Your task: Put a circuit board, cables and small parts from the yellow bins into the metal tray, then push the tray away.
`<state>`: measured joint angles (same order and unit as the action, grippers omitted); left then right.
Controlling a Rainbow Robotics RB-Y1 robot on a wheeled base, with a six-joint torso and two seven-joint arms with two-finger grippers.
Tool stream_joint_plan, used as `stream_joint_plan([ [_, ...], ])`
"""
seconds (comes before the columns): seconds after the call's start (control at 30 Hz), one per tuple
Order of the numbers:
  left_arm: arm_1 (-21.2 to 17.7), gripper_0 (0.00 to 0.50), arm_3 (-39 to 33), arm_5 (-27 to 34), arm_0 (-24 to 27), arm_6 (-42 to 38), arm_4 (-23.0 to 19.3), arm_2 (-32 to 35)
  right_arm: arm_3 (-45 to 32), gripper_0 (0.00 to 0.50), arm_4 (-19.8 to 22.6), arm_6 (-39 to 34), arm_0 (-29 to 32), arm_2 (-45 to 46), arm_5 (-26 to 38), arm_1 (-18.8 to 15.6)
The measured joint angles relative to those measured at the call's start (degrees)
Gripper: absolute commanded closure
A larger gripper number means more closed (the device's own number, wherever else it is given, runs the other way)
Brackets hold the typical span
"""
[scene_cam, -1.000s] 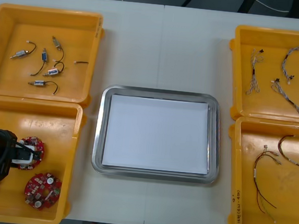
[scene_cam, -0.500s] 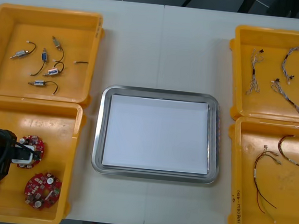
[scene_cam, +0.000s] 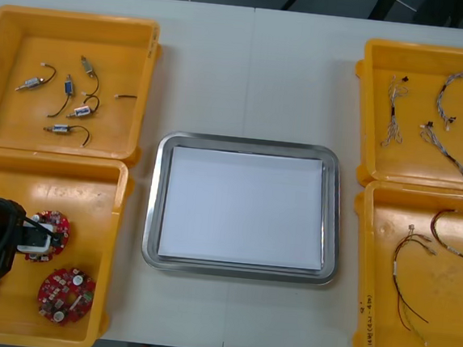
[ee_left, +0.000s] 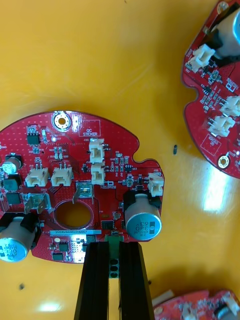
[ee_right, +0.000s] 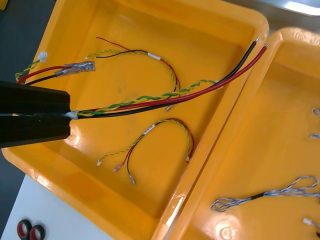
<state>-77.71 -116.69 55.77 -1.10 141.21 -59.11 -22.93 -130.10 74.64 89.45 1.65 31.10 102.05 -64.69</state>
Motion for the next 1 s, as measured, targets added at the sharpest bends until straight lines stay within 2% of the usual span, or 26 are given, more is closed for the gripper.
stream_joint_plan([
  [0.23, 0.0, 0.500, -2.6, 2.6, -3.6, 0.0, -1.4, 8.3, -2.1, 0.500, -0.5, 0.0, -3.6, -4.4, 1.5, 0.0],
  [0.4, 0.0, 0.500, -2.8, 6.2, -3.8, 0.0, -4.2, 11.1, -2.3, 0.500, -0.8, 0.0, -5.4, -7.0, 2.0, 0.0],
  [0.73, 1.3, 0.500, -6.7, 13.2, -4.8, -0.4, -5.1, 18.7, -2.7, 0.500, -0.8, 0.0, -6.4, -8.0, 2.0, 0.0],
  [0.87, 1.4, 0.500, -12.0, 17.1, -4.8, -7.2, -4.1, 20.4, -3.1, 0.500, -0.8, 0.0, -6.8, -8.3, 2.0, 0.0],
  [1.0, 1.8, 0.500, -17.1, 21.0, -4.8, -23.6, -2.3, 21.4, -3.2, 0.500, -0.8, 0.0, -7.0, -8.3, 2.1, 0.0],
])
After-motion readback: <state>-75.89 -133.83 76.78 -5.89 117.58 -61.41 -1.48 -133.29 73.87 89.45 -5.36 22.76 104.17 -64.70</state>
